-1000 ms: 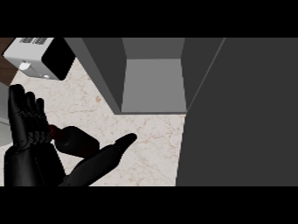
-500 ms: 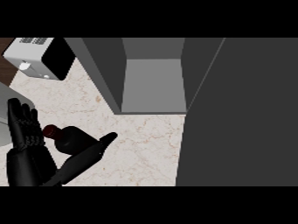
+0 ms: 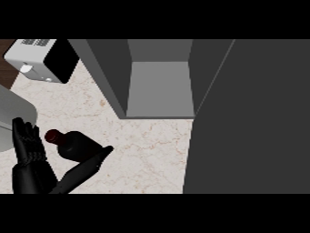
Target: Pick up the wine, place it into the cabinet and close the cabinet
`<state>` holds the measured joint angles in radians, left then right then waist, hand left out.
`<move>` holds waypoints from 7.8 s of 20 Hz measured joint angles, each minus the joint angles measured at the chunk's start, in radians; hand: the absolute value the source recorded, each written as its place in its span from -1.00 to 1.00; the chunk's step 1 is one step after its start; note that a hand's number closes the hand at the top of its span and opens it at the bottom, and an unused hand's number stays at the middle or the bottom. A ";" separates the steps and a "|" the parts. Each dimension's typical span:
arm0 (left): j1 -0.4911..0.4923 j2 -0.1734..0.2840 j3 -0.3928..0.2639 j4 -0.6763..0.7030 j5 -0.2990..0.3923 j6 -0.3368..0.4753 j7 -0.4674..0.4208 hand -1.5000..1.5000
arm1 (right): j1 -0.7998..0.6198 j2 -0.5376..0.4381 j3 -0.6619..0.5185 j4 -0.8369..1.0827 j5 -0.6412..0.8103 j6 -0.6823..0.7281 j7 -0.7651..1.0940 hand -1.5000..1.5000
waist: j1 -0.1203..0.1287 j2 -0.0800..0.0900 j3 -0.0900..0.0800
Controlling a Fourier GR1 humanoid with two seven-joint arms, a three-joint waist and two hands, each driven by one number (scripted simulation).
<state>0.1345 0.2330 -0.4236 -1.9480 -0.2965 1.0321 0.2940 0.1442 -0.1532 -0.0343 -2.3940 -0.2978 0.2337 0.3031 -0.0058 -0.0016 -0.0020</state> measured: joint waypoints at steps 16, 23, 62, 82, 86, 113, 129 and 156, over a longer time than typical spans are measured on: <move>0.179 -0.079 0.206 0.228 0.449 -0.242 -0.567 -1.00 | 0.015 0.029 0.000 0.006 -0.022 0.035 0.003 -1.00 | 0.005 -0.001 0.001; 0.140 -0.085 0.285 0.367 0.509 -0.364 -0.663 -1.00 | -0.036 0.035 -0.003 0.008 -0.028 0.007 0.048 -1.00 | 0.004 0.000 0.001; -0.306 -0.194 0.524 1.254 0.647 -0.771 -1.123 1.00 | -0.026 0.057 0.008 0.006 -0.039 0.027 0.063 -1.00 | -0.002 0.000 0.003; -0.152 -0.098 0.415 1.008 0.639 -1.168 -1.063 1.00 | -0.007 0.046 0.010 0.008 -0.041 0.045 0.057 -1.00 | 0.006 -0.001 0.002; -0.068 -0.119 0.366 0.805 0.637 -1.124 -0.962 1.00 | -0.020 0.058 0.026 0.009 -0.040 0.025 0.066 -1.00 | 0.008 -0.002 0.003; -0.226 -0.231 0.086 0.312 0.500 -0.662 -0.427 1.00 | -0.015 0.036 -0.090 0.030 -0.052 0.063 0.021 -1.00 | -0.001 0.001 0.002; -0.522 -0.233 0.012 0.715 0.521 -0.437 -0.527 1.00 | -0.062 0.018 -0.136 0.039 -0.085 0.070 0.043 -1.00 | -0.005 0.002 0.002; -0.980 -0.233 -0.016 1.378 1.006 -0.486 -0.854 1.00 | -0.049 0.024 -0.194 0.065 -0.174 0.128 0.022 -1.00 | -0.030 0.009 0.002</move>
<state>-0.8453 0.0005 -0.4401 -0.5698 0.7099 0.5459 -0.5604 0.0956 -0.1289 -0.2286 -2.3288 -0.4719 0.3614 0.3256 -0.0359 0.0071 -0.0005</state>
